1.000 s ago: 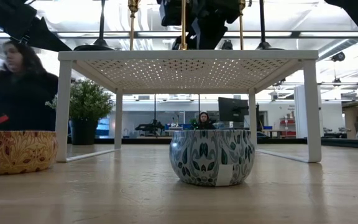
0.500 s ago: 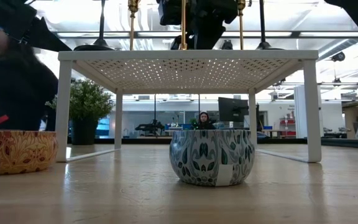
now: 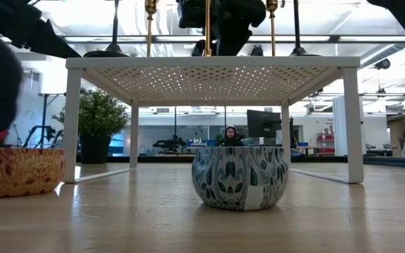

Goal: Pick & Place candle stick holders
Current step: Put the right scented candle on the shelf

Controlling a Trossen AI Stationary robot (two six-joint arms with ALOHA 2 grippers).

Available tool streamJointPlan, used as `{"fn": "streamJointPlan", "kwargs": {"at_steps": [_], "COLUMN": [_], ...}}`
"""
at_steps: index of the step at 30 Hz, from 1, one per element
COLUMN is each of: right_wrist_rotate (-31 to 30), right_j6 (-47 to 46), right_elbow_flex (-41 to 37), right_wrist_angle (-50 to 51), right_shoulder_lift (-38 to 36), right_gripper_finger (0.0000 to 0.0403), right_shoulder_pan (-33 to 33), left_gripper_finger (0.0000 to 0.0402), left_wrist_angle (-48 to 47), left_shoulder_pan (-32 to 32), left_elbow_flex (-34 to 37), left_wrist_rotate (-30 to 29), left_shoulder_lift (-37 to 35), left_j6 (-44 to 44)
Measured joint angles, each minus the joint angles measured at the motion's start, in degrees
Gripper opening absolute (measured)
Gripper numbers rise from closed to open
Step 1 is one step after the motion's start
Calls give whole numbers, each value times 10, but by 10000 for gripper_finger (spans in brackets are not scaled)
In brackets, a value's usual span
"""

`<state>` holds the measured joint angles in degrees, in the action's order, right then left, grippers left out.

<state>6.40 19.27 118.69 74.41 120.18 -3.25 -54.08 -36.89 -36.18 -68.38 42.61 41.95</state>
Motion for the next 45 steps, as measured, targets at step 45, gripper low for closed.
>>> {"fn": "streamJointPlan", "kwargs": {"at_steps": [45], "right_wrist_rotate": [-4], "right_j6": [-13], "right_elbow_flex": [-4], "right_wrist_angle": [-4], "right_shoulder_lift": [1], "right_gripper_finger": [335], "right_shoulder_pan": [16], "left_gripper_finger": [83], "left_wrist_angle": [-4], "left_shoulder_pan": [1], "left_elbow_flex": [0], "left_wrist_rotate": [0], "left_shoulder_lift": [7], "left_j6": [0]}}
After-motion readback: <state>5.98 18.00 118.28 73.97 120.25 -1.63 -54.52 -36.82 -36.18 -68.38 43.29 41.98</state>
